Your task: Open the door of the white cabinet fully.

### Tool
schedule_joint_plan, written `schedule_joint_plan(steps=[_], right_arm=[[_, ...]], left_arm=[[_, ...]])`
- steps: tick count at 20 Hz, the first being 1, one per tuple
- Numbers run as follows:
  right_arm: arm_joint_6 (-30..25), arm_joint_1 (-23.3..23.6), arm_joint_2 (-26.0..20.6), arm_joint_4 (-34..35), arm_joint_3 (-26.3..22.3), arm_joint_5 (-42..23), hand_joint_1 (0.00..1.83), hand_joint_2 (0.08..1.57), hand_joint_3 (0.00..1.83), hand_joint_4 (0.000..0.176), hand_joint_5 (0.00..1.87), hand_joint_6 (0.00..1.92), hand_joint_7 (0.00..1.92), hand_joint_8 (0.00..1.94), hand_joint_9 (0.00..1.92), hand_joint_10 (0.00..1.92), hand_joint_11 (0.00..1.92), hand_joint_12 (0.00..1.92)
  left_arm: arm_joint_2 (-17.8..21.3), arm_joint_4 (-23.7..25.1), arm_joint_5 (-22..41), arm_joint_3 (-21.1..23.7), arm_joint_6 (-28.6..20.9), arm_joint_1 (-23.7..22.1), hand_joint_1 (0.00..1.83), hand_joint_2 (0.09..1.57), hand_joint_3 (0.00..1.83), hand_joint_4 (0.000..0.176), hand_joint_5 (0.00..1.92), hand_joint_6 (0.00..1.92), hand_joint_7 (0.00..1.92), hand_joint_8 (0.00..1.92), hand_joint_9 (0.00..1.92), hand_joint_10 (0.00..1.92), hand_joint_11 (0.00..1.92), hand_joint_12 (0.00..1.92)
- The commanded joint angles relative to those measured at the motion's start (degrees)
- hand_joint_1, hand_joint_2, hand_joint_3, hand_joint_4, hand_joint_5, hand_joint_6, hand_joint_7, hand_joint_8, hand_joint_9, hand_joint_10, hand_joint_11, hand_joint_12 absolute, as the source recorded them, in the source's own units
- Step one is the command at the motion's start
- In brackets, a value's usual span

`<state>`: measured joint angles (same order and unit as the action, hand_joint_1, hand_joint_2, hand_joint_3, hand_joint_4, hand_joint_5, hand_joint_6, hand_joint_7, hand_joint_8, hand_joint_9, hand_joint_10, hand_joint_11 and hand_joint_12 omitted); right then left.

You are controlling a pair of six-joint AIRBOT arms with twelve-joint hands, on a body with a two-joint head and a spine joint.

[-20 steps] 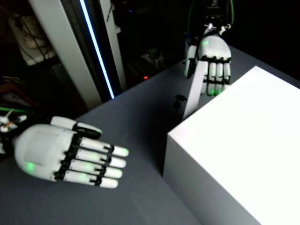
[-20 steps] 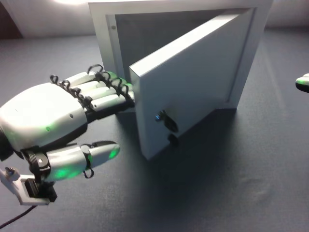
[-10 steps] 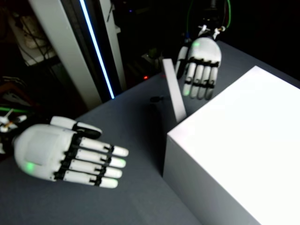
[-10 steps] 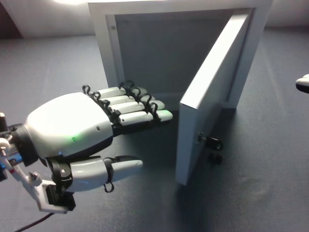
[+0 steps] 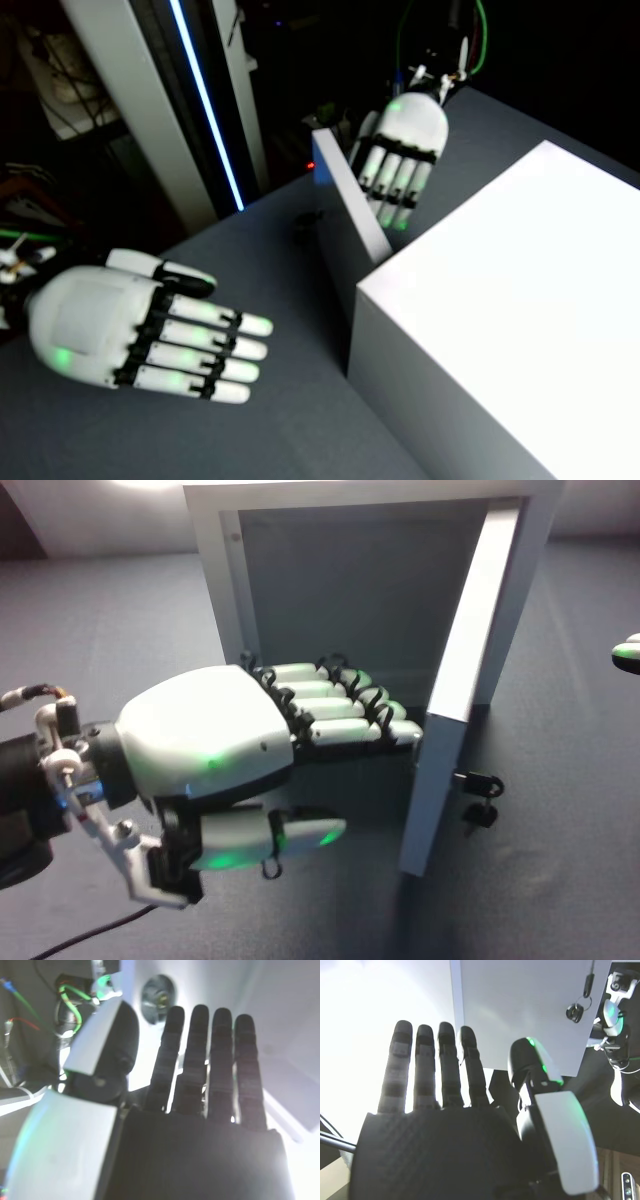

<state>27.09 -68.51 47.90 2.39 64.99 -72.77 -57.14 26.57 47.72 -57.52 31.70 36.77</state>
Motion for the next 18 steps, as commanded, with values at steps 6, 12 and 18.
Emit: schedule_joint_plan(steps=[6, 12, 18], right_arm=[[-0.4, 0.3, 0.1, 1.8, 0.5, -6.6, 0.36, 1.47, 0.0, 0.0, 0.29, 0.0, 0.29, 0.0, 0.21, 0.0, 0.23, 0.0], [-0.5, 0.3, 0.5, 1.8, 0.9, -6.6, 0.38, 1.46, 0.0, 0.0, 0.3, 0.0, 0.31, 0.01, 0.22, 0.01, 0.26, 0.02], [-0.5, 0.4, 0.6, 2.0, 1.0, -6.6, 0.42, 1.46, 0.0, 0.0, 0.29, 0.0, 0.29, 0.0, 0.21, 0.0, 0.24, 0.01]], left_arm=[[-2.8, 2.9, 5.2, -1.0, -2.3, -2.8, 0.49, 1.45, 0.0, 0.0, 0.25, 0.0, 0.26, 0.0, 0.22, 0.0, 0.22, 0.06], [-4.7, 5.5, 4.5, -1.7, -2.7, -4.6, 0.34, 1.51, 0.0, 0.0, 0.15, 0.0, 0.17, 0.0, 0.12, 0.0, 0.1, 0.01], [-7.9, 6.6, 4.5, -2.9, -2.8, -6.4, 0.52, 1.42, 0.0, 0.0, 0.17, 0.0, 0.21, 0.0, 0.15, 0.0, 0.14, 0.01]])
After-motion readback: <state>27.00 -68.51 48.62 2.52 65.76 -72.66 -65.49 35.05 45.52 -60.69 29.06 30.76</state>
